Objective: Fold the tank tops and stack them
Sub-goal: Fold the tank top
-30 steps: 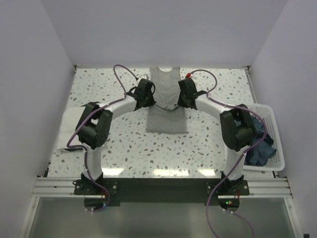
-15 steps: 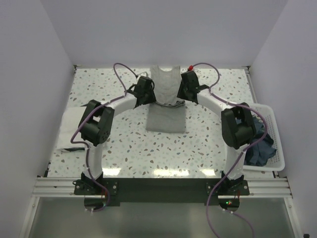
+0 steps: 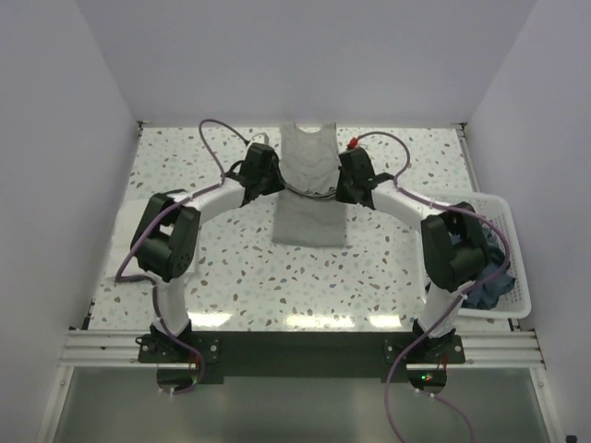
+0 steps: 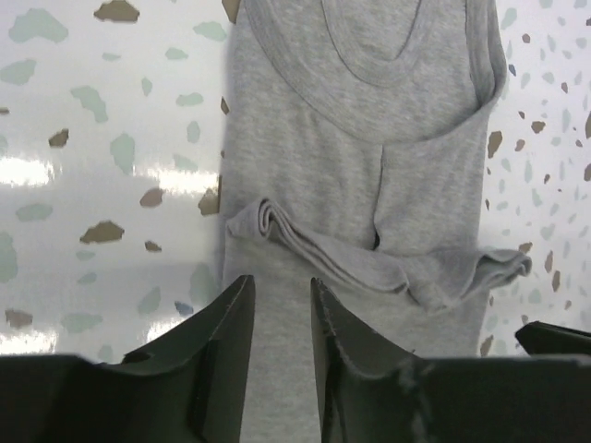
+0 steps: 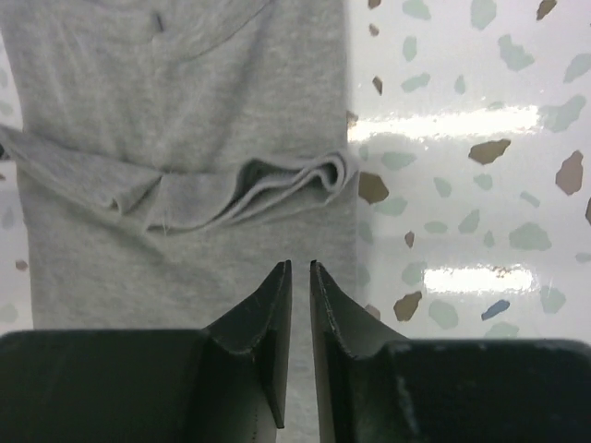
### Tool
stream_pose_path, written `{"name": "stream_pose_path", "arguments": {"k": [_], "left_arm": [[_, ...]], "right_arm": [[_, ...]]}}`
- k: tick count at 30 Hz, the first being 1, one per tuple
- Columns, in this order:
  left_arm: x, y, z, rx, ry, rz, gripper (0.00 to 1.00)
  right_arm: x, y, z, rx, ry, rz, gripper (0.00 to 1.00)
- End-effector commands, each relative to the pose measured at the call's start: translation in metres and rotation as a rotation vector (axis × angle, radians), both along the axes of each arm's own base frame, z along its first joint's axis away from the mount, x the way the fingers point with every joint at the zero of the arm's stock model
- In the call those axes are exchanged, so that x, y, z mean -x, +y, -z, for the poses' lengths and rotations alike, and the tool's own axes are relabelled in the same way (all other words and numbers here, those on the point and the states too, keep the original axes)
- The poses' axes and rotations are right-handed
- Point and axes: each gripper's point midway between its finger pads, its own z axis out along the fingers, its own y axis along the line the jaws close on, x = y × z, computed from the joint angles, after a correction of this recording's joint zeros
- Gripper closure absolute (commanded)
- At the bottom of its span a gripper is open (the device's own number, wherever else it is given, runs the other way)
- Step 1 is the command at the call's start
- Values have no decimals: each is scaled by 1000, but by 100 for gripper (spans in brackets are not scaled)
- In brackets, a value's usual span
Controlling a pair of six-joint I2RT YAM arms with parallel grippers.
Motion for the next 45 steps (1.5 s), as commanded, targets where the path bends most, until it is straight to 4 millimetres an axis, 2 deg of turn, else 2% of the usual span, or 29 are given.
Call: {"name": "stream_pose_path", "arguments": {"k": [1, 3, 4, 6, 8, 10, 11, 13, 15, 16, 17, 20, 26, 30, 32, 33, 34, 36, 37, 38, 40, 41, 43, 45], "left_arm": [[12, -15, -30, 69, -75, 52, 68], [25, -27, -23, 63, -58, 89, 78], [29, -33, -20, 63, -50, 109, 80], [34, -45, -10, 54, -34, 139, 85], [34, -54, 0, 58, -12, 161, 87], [33, -58, 5, 57, -2, 171, 89], [28, -62, 8, 55, -1, 179, 89], [22, -65, 10, 46, 0, 182, 89], [12, -70, 15, 34, 5, 192, 88], [9, -72, 16, 29, 7, 195, 88], [3, -75, 19, 24, 7, 196, 88], [-10, -81, 20, 44, 4, 204, 84], [-41, -70, 20, 39, -7, 158, 77], [-54, -63, 30, 28, 6, 137, 75], [-58, -62, 35, 31, 11, 137, 75], [-60, -59, 36, 31, 10, 133, 74], [-61, -58, 36, 37, 10, 134, 74], [-65, -51, 27, 48, -12, 121, 74], [-66, -49, 22, 55, -21, 115, 72], [-67, -43, 8, 69, -55, 107, 68], [-68, -36, -8, 70, -89, 90, 62], [-66, -31, -24, 75, -118, 86, 57], [-64, -22, -39, 63, -151, 65, 51], [-53, -14, -58, 60, -176, 56, 46]], "right_arm": [[6, 18, -19, -17, -63, -69, 86], [5, 22, -9, -14, -42, -80, 87], [0, 26, -12, -19, -46, -86, 88], [-3, 28, -2, -13, -23, -89, 89], [-9, 32, -2, -12, -21, -95, 89], [-13, 33, 6, 0, -2, -96, 90], [-17, 35, 4, -3, -9, -98, 90], [-22, 35, 11, 16, 3, -95, 90], [-30, 39, 7, 14, -2, -100, 90], [-33, 40, 14, 23, 11, -99, 90], [-38, 42, 10, 21, 1, -97, 90], [-51, 42, 13, 28, -3, -82, 90], [-76, 36, 12, 23, -22, -47, 90], [-83, 31, -7, 21, -55, -31, 89], [-80, 27, -13, 27, -60, -28, 89], [-78, 27, -27, 18, -83, -26, 88], [-72, 25, -24, 19, -72, -24, 87], [-65, 23, -34, 13, -85, -27, 86], [-58, 20, -26, 19, -64, -27, 86], [-53, 18, -22, 24, -51, -25, 85], [-41, 13, -11, 29, -24, -25, 85], [-38, 14, -9, 21, -21, -29, 85], [-25, 12, -1, 10, 9, -31, 85], [-14, 12, -1, 0, 17, -36, 84]]}}
